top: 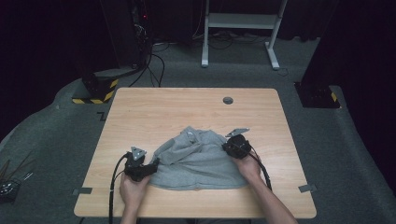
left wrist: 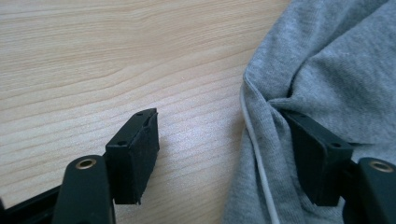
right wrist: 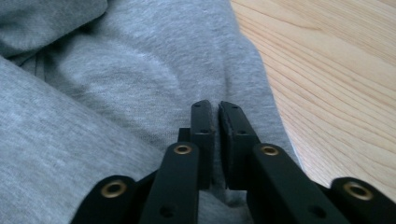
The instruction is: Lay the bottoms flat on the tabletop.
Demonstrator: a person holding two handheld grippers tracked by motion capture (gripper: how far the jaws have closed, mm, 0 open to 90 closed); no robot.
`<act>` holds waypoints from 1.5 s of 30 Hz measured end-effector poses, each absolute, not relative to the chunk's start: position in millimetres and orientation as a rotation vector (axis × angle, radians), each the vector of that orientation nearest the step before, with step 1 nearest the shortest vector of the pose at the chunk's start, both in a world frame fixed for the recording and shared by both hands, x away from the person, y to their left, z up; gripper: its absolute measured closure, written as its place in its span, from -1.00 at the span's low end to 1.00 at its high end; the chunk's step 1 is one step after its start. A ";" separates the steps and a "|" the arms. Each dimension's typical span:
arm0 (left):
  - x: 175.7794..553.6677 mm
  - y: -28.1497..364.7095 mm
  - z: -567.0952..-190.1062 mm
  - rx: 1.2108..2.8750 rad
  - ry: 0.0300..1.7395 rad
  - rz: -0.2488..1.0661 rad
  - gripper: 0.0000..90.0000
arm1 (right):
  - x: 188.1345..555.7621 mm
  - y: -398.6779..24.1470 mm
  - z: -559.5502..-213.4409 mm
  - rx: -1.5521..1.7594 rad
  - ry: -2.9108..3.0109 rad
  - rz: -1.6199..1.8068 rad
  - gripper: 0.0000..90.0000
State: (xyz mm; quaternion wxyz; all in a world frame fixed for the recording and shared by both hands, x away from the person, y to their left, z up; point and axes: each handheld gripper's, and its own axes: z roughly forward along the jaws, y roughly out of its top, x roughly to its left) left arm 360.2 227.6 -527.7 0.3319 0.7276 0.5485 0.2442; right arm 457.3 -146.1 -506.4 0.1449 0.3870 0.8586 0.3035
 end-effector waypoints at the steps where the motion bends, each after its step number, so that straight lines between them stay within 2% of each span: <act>1: 360.2 227.6 -527.7 1.901 1.433 0.638 -0.32 | 456.7 -148.2 -505.1 1.121 2.461 0.879 0.91; 8: 360.3 227.6 -527.7 1.902 1.433 0.638 -0.32 | 443.1 -176.2 -467.2 1.087 2.287 0.993 0.92; 11: 360.2 227.6 -527.7 1.902 1.433 0.638 -0.33 | 445.2 -185.0 -470.6 1.112 2.296 0.936 0.92; 13: 360.3 227.6 -527.7 1.902 1.433 0.639 -0.33 | 447.7 -193.7 -486.9 1.178 2.366 0.879 0.87; 16: 360.3 227.8 -527.7 1.900 1.434 0.637 -0.32 | 445.1 -190.3 -496.3 1.161 2.407 0.850 0.61; 17: 360.3 227.8 -527.7 1.900 1.434 0.637 -0.32 | 445.1 -190.3 -496.3 1.161 2.407 0.850 0.61; 18: 360.3 227.7 -527.7 1.900 1.434 0.638 -0.32 | 445.0 -185.4 -491.7 1.162 2.380 0.873 0.41; 19: 360.3 227.7 -527.7 1.900 1.434 0.638 -0.32 | 445.9 -182.0 -488.8 1.161 2.365 0.887 0.33; 22: 360.3 227.7 -527.7 1.900 1.433 0.638 -0.32 | 450.5 -171.0 -484.0 1.162 2.347 0.915 0.22; 24: 360.3 227.7 -527.7 1.900 1.434 0.638 -0.32 | 454.9 -163.2 -488.0 1.169 2.370 0.892 0.24; 26: 360.3 227.8 -527.7 1.900 1.434 0.638 -0.32 | 459.7 -156.3 -496.2 1.161 2.421 0.833 0.45; 27: 360.3 227.8 -527.7 1.900 1.434 0.638 -0.32 | 459.7 -156.3 -496.2 1.161 2.421 0.833 0.45; 28: 360.3 227.8 -527.7 1.899 1.434 0.637 -0.32 | 462.9 -152.9 -503.2 1.146 2.470 0.797 0.79; 30: 360.3 227.8 -527.7 1.900 1.434 0.637 -0.32 | 463.1 -154.2 -502.0 1.141 2.475 0.797 0.96; 38: 360.3 227.8 -527.7 1.899 1.434 0.637 -0.32 | 454.6 -180.5 -472.6 1.126 2.295 0.882 0.99; 43: 360.3 227.7 -527.7 1.901 1.432 0.638 -0.32 | 458.3 -191.0 -483.8 1.199 2.305 0.831 0.96; 45: 360.3 227.7 -527.7 1.902 1.432 0.638 -0.32 | 453.4 -194.3 -495.2 1.224 2.307 0.832 0.63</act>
